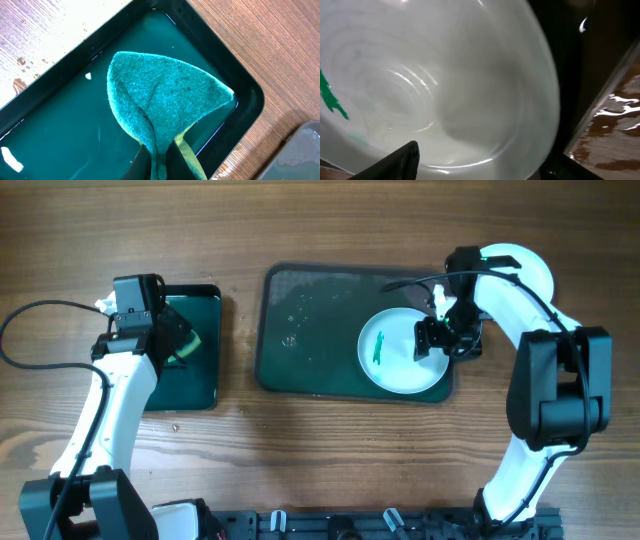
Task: Clean dirty plates on tray and stack at the side
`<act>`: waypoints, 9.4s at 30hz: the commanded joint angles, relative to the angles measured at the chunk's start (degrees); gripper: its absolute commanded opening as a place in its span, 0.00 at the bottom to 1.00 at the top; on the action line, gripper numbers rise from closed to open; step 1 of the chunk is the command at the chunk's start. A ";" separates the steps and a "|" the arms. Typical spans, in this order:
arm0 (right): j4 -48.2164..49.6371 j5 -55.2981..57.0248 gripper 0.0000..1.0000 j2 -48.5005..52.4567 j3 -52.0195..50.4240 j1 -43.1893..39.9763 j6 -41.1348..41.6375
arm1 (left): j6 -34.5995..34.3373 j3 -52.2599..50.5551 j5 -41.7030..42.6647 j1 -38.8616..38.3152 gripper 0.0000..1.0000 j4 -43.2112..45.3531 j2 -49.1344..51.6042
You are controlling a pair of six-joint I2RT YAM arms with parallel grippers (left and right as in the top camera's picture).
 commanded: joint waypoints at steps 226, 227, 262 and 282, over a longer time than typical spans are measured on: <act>58.99 77.88 0.04 -12.41 5.64 41.90 -66.20 | 2.43 0.39 10.05 3.85 1.00 8.72 -1.05; 54.47 73.20 0.04 -12.41 5.64 41.90 -61.07 | 2.43 0.39 10.08 3.85 1.00 8.72 -1.05; 33.66 -3.87 0.12 0.74 5.64 -33.86 13.22 | 2.43 0.39 10.05 3.85 1.00 8.72 -1.05; 7.19 -6.34 0.80 -28.13 5.64 -17.49 7.41 | 2.43 0.39 10.05 3.85 1.00 8.72 -1.05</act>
